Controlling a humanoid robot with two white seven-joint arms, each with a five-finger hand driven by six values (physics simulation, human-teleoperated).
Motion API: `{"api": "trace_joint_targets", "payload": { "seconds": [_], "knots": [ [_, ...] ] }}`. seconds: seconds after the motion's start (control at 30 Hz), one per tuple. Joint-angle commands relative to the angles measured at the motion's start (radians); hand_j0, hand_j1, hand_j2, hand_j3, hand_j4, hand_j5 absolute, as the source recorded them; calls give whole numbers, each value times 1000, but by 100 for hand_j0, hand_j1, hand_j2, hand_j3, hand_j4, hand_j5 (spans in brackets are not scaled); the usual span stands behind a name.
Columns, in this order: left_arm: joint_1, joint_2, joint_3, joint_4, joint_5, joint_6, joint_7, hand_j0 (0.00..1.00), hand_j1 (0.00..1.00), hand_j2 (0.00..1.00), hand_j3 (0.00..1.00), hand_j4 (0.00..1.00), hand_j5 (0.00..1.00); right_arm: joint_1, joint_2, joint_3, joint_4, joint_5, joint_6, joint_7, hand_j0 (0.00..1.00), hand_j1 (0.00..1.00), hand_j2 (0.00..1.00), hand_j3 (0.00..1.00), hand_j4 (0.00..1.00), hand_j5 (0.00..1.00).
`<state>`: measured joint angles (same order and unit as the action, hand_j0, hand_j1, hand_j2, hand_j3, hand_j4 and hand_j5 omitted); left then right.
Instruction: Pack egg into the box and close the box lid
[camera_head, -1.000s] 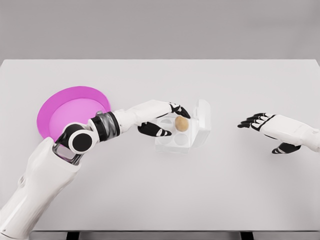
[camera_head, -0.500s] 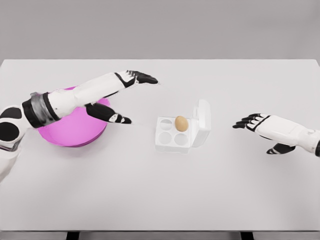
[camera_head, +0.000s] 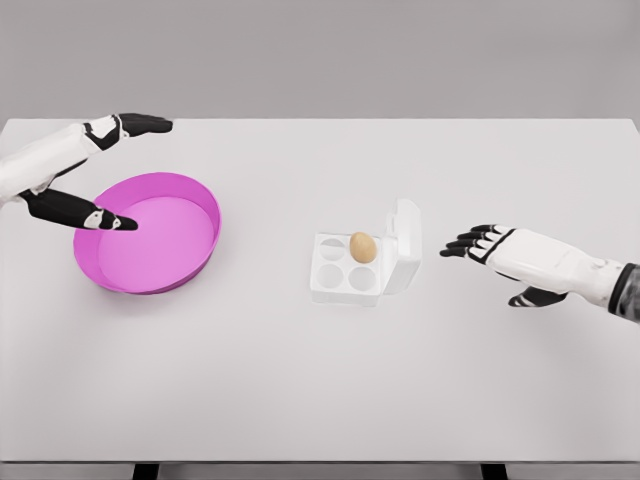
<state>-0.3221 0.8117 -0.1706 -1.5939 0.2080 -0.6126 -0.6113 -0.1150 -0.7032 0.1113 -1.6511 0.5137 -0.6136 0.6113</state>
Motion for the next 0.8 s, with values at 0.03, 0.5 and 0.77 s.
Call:
{"api": "trace_joint_targets", "payload": {
  "seconds": [0.03,0.5,0.77],
  "knots": [
    [6,3,0,2,-2,2,0,100,100,100,100,100,100,0,7,5,-13,-6,3,0,100,100,100,100,100,100],
    [14,3,0,2,-2,2,0,100,100,100,100,100,100,-2,96,28,-95,-7,3,0,100,100,100,100,100,100],
    [14,1,0,-1,-2,2,0,100,100,100,100,100,100,-3,183,44,-102,-11,3,0,100,100,100,100,100,100]
  ]
}}
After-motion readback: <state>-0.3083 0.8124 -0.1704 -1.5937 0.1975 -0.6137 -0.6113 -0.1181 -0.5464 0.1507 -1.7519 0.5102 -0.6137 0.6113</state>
